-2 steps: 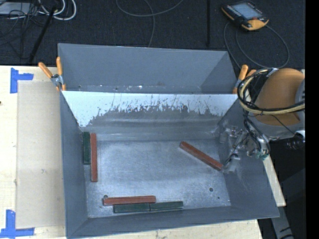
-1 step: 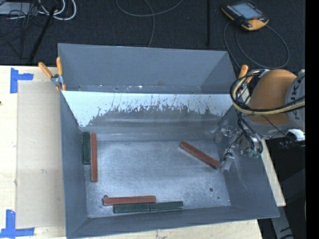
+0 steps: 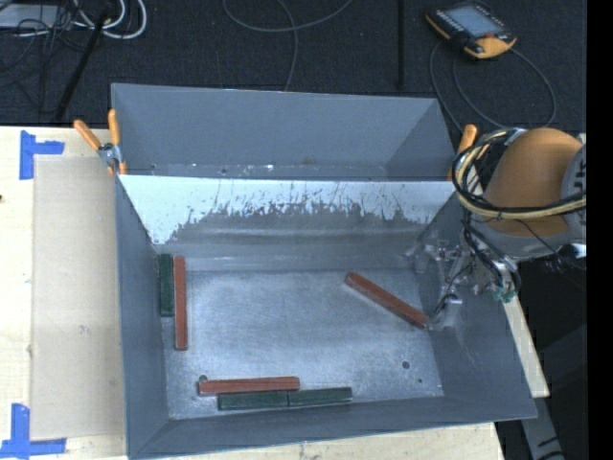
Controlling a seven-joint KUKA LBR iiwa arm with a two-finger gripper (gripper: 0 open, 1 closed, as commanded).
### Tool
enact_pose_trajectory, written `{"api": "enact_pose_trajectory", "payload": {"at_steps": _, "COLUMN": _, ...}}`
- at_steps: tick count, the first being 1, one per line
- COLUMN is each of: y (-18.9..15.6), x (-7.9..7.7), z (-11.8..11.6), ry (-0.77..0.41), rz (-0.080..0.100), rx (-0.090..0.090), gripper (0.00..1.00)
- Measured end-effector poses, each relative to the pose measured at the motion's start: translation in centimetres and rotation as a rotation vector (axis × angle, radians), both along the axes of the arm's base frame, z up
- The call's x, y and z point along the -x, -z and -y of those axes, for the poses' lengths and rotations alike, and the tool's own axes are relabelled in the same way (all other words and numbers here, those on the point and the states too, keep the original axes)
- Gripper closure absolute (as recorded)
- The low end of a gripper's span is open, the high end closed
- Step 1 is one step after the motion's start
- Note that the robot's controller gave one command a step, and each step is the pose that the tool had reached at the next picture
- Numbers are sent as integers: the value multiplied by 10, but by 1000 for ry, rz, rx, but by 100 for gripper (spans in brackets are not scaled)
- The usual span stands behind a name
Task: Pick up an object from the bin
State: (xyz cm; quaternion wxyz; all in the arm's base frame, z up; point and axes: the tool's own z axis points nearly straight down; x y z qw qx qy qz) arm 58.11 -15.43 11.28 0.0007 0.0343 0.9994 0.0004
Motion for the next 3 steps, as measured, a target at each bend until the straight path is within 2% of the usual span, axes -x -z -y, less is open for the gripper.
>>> {"api": "enact_pose_trajectory", "payload": {"at_steps": 1, "y": 42, "x": 9, "z": -2, "ry": 311, "rz": -2, "rx": 0, "gripper": 0}}
{"api": "enact_pose_trajectory", "payload": {"at_steps": 2, "y": 47, "x": 11, "z": -5, "ry": 296, "rz": 0, "rx": 1, "gripper": 100}}
{"api": "enact_pose_trajectory", "payload": {"at_steps": 3, "y": 46, "x": 12, "z": -6, "ry": 294, "rz": -2, "rx": 1, "gripper": 100}}
